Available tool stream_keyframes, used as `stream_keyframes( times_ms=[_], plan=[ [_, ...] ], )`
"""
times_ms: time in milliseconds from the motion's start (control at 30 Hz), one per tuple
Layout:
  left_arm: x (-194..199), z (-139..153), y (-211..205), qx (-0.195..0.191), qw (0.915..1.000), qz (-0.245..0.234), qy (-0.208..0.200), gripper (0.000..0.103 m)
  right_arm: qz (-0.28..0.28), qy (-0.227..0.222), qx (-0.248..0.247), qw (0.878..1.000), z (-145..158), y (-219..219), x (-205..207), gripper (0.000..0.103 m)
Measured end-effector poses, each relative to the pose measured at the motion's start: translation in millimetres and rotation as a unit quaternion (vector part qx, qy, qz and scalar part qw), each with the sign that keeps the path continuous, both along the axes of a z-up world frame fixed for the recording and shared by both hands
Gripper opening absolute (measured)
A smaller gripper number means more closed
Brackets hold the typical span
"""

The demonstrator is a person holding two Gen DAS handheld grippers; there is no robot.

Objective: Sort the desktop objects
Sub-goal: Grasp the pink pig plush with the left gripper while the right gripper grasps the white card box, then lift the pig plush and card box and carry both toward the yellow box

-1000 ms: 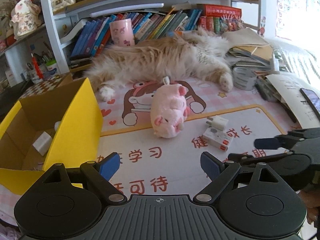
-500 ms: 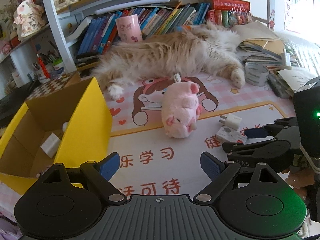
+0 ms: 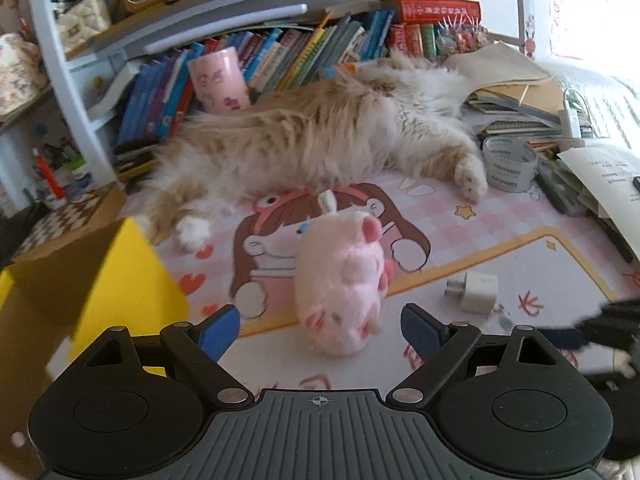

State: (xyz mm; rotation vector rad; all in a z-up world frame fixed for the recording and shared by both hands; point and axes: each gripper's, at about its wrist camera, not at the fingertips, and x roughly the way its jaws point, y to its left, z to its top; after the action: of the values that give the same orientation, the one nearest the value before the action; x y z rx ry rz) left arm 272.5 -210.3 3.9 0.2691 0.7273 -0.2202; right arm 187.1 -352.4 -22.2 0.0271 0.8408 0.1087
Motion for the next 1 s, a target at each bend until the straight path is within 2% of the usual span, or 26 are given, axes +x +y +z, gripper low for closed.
stream_keyframes(
  times_ms=[200,333,600,767,867,933,1000],
  plan=[
    [37,-26,-16,0.016,0.9997,0.0,0.016,0.09,0.007,0.004,-0.013,1.0,0,-1,-3,0.029],
    [56,-37,-15,0.006,0.9992,0.022,0.034,0.09,0.011,0.003,-0.019,1.0,-1,1,-1,0.029],
    [64,-48,-19,0.013,0.9991,0.02,0.035,0.09,0.014,0.0,-0.026,1.0,-2,4,3,0.032],
    [63,-54,-19,0.002,0.9993,0.01,0.035,0.089,0.016,0.0,-0.027,1.0,-3,5,7,0.032],
    [61,-53,-15,-0.006,0.9995,0.01,0.03,0.083,0.015,0.0,-0.027,1.0,-2,6,7,0.03],
    [60,-52,-11,-0.021,0.9991,0.006,0.035,0.067,0.016,0.001,-0.027,1.0,-2,6,8,0.029],
    [58,-50,-9,-0.031,0.9988,0.004,0.038,0.062,0.016,0.001,-0.029,0.999,-2,6,8,0.028]
  ],
)
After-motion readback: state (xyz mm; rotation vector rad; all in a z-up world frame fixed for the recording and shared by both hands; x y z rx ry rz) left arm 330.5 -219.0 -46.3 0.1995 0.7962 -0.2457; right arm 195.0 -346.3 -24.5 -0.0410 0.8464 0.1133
